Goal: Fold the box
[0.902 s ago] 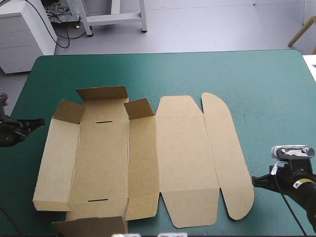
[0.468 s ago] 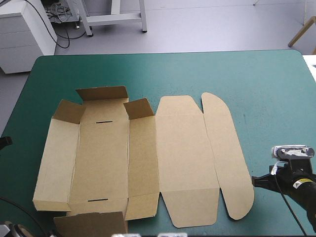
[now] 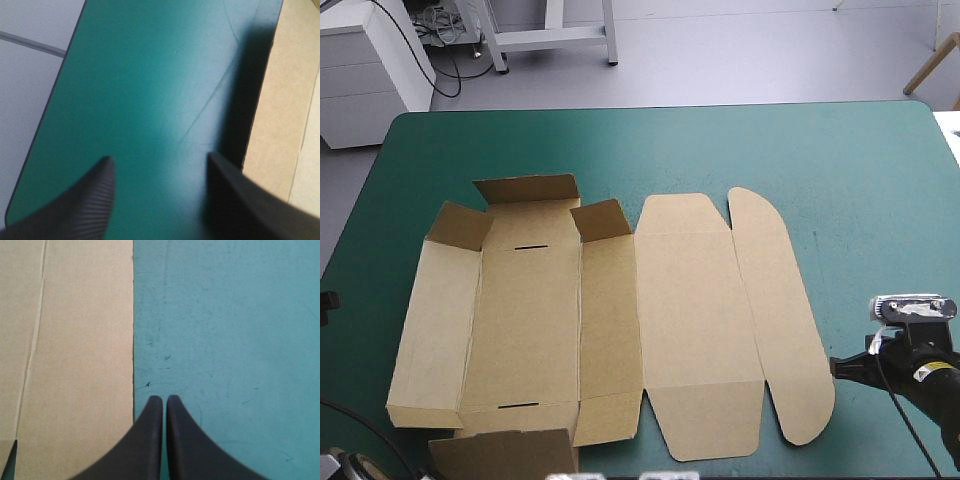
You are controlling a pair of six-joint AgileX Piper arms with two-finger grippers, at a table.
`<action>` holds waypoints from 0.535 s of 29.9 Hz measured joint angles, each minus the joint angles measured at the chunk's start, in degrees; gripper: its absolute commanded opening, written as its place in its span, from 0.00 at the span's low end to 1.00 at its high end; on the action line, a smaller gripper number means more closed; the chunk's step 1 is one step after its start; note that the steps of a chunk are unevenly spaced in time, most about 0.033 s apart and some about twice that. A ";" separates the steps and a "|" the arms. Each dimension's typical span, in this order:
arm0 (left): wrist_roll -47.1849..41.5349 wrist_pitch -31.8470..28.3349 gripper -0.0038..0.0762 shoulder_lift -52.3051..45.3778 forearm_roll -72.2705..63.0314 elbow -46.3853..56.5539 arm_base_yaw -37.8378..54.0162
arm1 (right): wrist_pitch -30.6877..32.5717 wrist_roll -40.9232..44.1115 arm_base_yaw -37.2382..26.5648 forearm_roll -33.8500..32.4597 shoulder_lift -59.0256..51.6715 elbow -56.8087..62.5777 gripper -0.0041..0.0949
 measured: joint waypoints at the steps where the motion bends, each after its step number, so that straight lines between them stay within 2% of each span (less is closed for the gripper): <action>1: -0.36 0.00 0.96 0.00 0.13 0.05 0.07 | 0.00 0.00 0.00 0.00 0.00 0.00 0.05; 5: -4.21 -0.07 0.93 0.00 0.25 1.27 0.07 | 0.00 0.00 0.00 0.00 0.00 0.00 0.05; 9: -4.46 -0.12 0.90 0.00 0.25 5.53 0.07 | 0.00 0.00 0.00 0.00 0.00 0.00 0.05; 16: 4.06 -0.79 0.84 1.35 -5.82 15.92 0.07 | 0.00 0.00 0.00 0.00 0.00 0.00 0.05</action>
